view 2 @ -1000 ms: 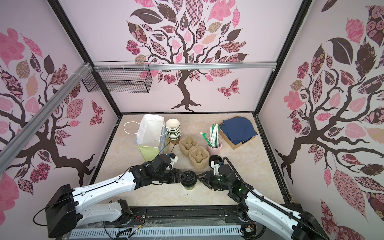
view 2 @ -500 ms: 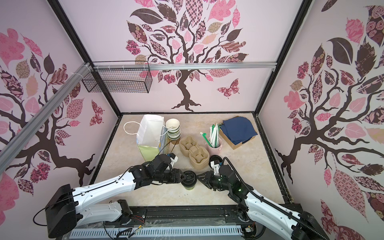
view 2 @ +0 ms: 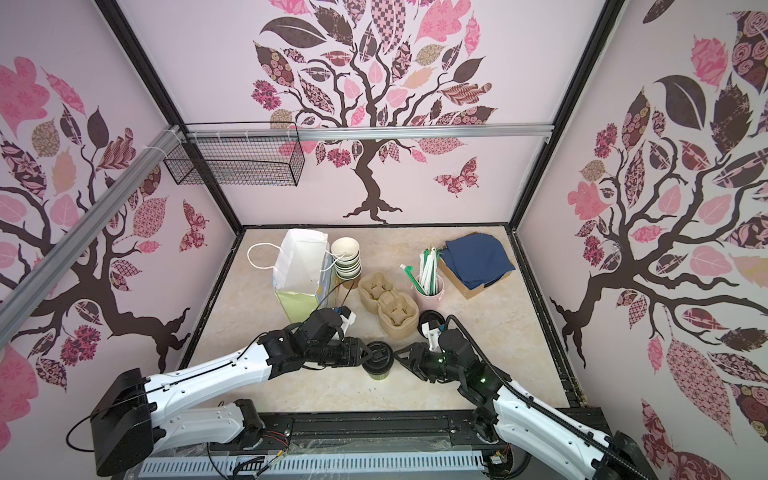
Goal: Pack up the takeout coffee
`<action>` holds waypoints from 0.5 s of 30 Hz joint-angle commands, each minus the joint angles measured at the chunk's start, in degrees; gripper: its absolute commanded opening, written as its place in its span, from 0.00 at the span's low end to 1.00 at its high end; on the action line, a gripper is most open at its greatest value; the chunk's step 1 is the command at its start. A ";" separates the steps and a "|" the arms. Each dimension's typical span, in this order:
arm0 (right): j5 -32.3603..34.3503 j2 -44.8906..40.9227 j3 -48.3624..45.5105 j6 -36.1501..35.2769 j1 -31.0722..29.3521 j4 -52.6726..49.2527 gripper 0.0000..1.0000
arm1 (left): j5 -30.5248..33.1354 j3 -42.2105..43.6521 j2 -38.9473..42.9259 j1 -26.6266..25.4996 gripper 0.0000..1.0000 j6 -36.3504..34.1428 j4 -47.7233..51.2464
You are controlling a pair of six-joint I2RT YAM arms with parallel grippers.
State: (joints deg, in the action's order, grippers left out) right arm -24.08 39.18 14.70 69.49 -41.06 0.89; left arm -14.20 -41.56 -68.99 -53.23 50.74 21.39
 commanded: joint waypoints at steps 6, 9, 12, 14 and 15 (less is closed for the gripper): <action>-8.63 -0.47 1.41 -12.57 0.05 -11.82 0.44 | 1.63 0.16 -0.09 0.50 0.56 -1.00 2.74; -11.71 0.82 1.88 -13.52 0.09 -9.84 0.47 | 1.47 0.16 -0.16 0.50 0.56 -0.99 2.78; -12.89 1.82 2.02 -13.12 0.11 -7.04 0.49 | 1.45 -0.07 -0.33 0.50 0.56 -1.04 2.92; -12.63 2.54 1.84 -12.59 0.10 -5.18 0.49 | 1.45 -0.11 -0.44 0.50 0.56 -1.17 3.04; -12.59 3.17 1.74 -12.25 0.10 -4.13 0.49 | 1.45 -0.18 -0.52 0.49 0.56 -1.17 3.13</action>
State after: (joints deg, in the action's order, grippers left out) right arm -34.89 41.60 15.16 58.02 -41.06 -6.15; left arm -14.22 -41.56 -68.99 -53.21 50.72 21.45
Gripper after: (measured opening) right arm 0.494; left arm 0.560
